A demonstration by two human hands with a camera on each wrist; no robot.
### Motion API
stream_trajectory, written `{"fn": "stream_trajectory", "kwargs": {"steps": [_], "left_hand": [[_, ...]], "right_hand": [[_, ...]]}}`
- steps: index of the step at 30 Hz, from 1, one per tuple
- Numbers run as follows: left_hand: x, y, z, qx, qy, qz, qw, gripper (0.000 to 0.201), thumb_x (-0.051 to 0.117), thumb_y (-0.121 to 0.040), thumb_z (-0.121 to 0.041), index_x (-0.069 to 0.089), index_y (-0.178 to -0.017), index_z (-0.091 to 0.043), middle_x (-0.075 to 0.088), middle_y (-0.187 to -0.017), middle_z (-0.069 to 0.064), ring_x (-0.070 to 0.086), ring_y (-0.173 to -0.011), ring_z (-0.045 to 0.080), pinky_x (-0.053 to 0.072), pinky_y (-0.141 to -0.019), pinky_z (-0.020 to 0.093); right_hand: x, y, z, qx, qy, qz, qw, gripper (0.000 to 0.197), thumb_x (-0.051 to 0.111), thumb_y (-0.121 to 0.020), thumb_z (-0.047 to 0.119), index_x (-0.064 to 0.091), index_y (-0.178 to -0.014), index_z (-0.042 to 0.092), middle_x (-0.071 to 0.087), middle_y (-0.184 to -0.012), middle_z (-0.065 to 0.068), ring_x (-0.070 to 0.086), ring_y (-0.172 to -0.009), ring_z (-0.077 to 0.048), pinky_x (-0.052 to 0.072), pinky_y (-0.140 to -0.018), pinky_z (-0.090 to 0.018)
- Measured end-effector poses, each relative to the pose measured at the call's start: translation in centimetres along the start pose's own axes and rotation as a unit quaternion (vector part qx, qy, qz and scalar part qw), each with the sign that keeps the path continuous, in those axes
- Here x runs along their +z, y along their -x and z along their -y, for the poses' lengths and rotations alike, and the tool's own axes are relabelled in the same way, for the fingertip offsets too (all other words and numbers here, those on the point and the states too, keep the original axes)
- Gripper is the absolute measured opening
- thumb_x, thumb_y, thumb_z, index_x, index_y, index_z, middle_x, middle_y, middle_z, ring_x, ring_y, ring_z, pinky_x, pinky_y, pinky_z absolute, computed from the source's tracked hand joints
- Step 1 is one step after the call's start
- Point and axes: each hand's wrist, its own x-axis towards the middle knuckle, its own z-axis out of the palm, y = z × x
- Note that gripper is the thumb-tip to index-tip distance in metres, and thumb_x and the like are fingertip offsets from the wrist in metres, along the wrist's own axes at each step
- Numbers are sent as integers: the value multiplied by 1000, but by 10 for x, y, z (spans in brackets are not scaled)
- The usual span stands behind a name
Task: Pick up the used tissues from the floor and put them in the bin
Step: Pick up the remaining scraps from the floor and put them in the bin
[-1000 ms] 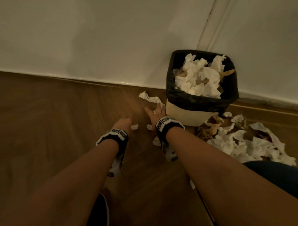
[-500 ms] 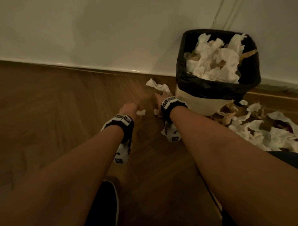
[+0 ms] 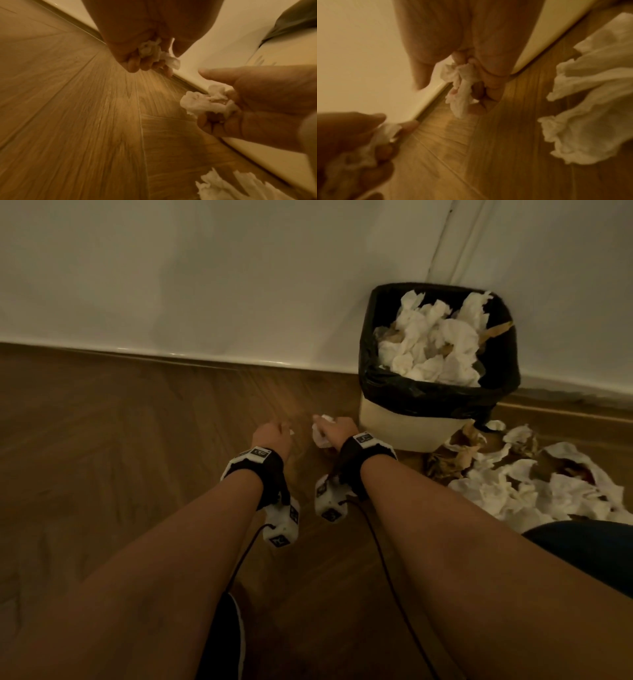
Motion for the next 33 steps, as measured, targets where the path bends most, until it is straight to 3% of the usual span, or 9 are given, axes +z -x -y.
{"fn": "stream_trajectory", "kwargs": {"steps": [3,7,11,14,16,19,23,26,33], "left_hand": [[-3,6,-4,-9,21,-17,1000,38,43,-96,-32,55,-117,-3,57,-120,20,54,-111,35,42,-88,35],[-16,16,-9,-17,56,-54,997,32,44,-95,-23,53,-117,-1,57,-120,20,54,-111,36,40,-83,31],[-42,28,-19,-5,65,-73,995,32,39,-97,-16,62,-114,-2,59,-121,20,54,-112,35,40,-95,36],[-58,35,-30,0,126,-93,988,31,41,-96,-14,57,-121,-10,55,-128,16,51,-117,33,41,-94,32],[-67,41,-41,14,157,-117,981,29,42,-95,-14,56,-121,-14,56,-126,16,54,-112,33,42,-84,29],[-81,55,-67,45,183,-125,974,33,34,-97,-10,51,-124,-16,56,-120,20,56,-102,34,39,-72,29],[-95,82,-113,94,194,-134,967,40,29,-101,-29,47,-127,-4,52,-128,21,49,-116,35,37,-91,34],[-101,99,-143,126,185,-109,969,38,26,-100,-14,48,-131,-5,44,-137,20,42,-124,36,34,-104,38],[-82,123,-193,163,134,-60,976,40,39,-92,2,57,-125,-12,39,-137,20,46,-120,36,38,-106,32]], "right_hand": [[-8,14,5,-11,-62,33,997,27,71,-81,29,66,-102,13,66,-107,-6,60,-90,-20,47,-74,-25],[-12,34,10,-6,-229,82,970,40,59,-89,8,52,-128,1,58,-127,-19,65,-92,-24,54,-64,-23],[-25,63,23,3,-214,128,969,51,61,-90,18,45,-136,2,49,-137,-18,54,-120,-29,46,-101,-39],[-40,86,39,-23,-233,162,959,42,48,-95,7,44,-136,-2,48,-137,-14,53,-121,-30,48,-97,-31],[-52,104,53,-49,-341,175,922,44,26,-93,-13,45,-132,-5,57,-114,-16,64,-89,-21,52,-69,-17],[-76,131,73,-69,-411,125,901,42,20,-91,-16,56,-102,3,46,-71,-6,42,-48,-9,32,-44,-16],[-118,173,87,-110,-460,137,871,27,27,-95,4,53,-87,6,33,-57,-1,29,-36,-7,21,-39,-17],[-148,193,93,-108,-511,141,841,37,36,-99,35,54,-80,8,41,-50,-2,36,-41,-10,28,-45,-20],[-194,204,74,-99,-389,-45,915,20,65,-88,21,56,-84,3,51,-79,-11,53,-66,-21,54,-55,-31]]}}
